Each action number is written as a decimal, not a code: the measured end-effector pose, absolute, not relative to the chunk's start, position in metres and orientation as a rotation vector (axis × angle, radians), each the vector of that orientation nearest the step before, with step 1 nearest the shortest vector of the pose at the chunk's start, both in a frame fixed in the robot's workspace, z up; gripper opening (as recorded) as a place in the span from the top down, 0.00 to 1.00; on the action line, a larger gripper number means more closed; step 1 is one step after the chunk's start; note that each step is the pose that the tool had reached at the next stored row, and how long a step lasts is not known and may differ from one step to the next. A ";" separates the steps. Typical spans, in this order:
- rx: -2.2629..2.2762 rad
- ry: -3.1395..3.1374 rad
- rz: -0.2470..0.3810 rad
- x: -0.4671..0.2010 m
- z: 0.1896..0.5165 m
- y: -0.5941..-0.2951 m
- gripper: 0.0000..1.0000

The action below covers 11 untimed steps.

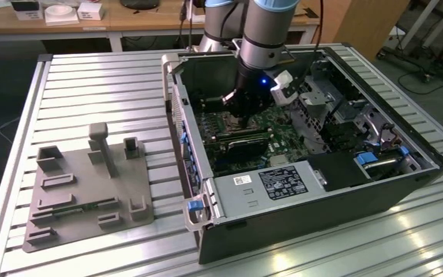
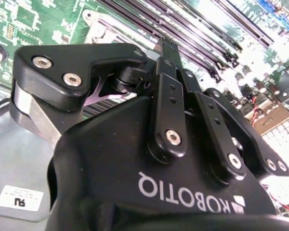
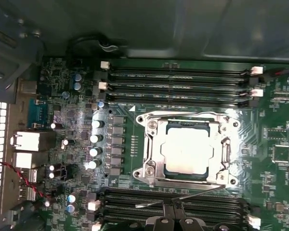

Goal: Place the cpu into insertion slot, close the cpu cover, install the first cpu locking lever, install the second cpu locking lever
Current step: 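Install the second cpu locking lever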

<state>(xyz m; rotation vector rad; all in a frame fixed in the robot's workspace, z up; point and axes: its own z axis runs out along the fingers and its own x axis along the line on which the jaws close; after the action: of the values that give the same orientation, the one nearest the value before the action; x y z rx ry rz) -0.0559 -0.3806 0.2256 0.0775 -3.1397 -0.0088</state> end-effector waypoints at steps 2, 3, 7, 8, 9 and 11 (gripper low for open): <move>0.077 -3.139 -0.009 -0.057 0.224 -0.381 0.89; 0.078 -3.139 -0.009 -0.058 0.223 -0.381 0.89; 0.078 -3.139 -0.009 -0.060 0.220 -0.381 0.89; 0.078 -3.139 -0.009 -0.060 0.220 -0.381 0.89; 0.078 -3.139 -0.009 -0.061 0.219 -0.381 0.89; 0.078 -3.139 -0.009 -0.061 0.218 -0.381 0.89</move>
<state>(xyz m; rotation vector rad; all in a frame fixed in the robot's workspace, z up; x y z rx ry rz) -0.0608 -0.3807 0.2184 0.0776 -3.1388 -0.0086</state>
